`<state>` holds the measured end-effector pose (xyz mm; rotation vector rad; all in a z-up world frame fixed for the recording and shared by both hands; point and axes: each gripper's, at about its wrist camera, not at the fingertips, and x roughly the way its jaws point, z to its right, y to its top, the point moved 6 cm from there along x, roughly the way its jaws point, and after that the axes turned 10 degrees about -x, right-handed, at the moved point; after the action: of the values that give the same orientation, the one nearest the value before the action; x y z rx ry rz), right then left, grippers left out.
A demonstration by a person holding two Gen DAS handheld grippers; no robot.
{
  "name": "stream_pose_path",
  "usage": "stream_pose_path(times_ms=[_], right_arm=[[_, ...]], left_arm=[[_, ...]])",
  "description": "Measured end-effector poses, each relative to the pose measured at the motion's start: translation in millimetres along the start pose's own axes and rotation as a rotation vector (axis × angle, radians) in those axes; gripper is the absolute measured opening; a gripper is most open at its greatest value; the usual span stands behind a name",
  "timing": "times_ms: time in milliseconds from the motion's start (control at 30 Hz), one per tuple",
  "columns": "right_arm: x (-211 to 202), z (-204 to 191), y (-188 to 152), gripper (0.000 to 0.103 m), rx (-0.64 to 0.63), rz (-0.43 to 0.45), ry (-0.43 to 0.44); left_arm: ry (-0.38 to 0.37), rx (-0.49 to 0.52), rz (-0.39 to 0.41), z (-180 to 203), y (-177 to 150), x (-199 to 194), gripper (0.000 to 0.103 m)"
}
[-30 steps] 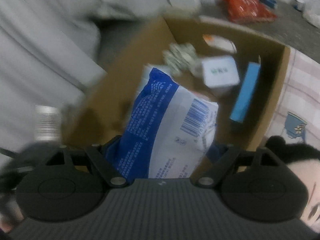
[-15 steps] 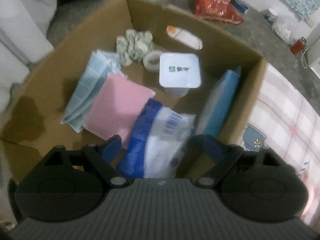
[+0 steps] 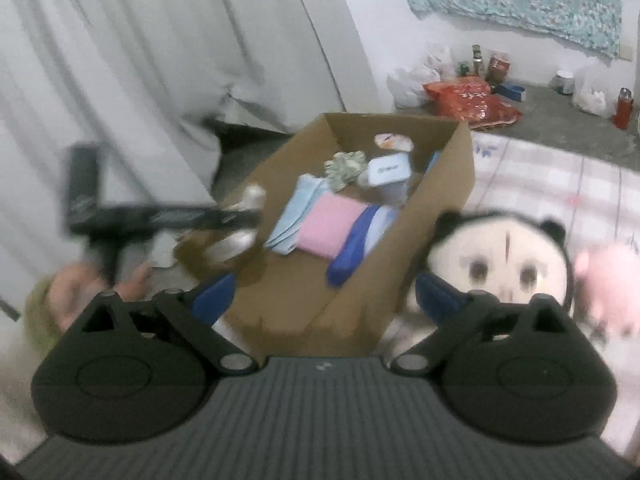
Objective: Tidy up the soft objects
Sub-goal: 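Lower the gold box and blue-white bag into the cardboard box and open both tools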
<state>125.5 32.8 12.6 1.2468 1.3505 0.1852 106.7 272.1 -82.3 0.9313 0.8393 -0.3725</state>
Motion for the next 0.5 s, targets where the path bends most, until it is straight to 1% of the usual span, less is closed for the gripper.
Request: stream_pose_path(times_ms=[100,133,167,233,333,400,500], right_arm=[[-11.0,-0.2,-31.8,0.098,0.054,0.007,0.012],[-11.5,1.9,-40.5,0.099,0.072,0.003,0.004],[-12.3,4.5,-48.2,0.099,0.087,-0.003,-0.006],[-6.4,13.6,-63.5,0.099,0.119,-0.022,-0.034],[-0.6,28.2,-77.5,0.1,0.159,-0.032,-0.076],[6.0,37.1,-84.9,0.1,0.193,-0.041,-0.074],[5.2,48.4,-92.2,0.1,0.226,-0.034,-0.064]], left_arm=[[0.032,0.009,-0.122,-2.6,-1.4,26.2,0.067],[0.065,0.022,-0.158,-6.5,-2.5,36.9,0.067],[0.115,0.044,-0.191,-8.9,-4.8,47.2,0.067],[0.193,0.089,-0.238,-13.0,-9.5,65.6,0.067],[0.282,0.115,-0.311,-26.7,-13.1,87.2,0.067],[0.346,0.138,-0.351,-36.6,-14.7,98.6,0.067],[0.445,0.176,-0.401,-52.4,-18.0,108.5,0.069]])
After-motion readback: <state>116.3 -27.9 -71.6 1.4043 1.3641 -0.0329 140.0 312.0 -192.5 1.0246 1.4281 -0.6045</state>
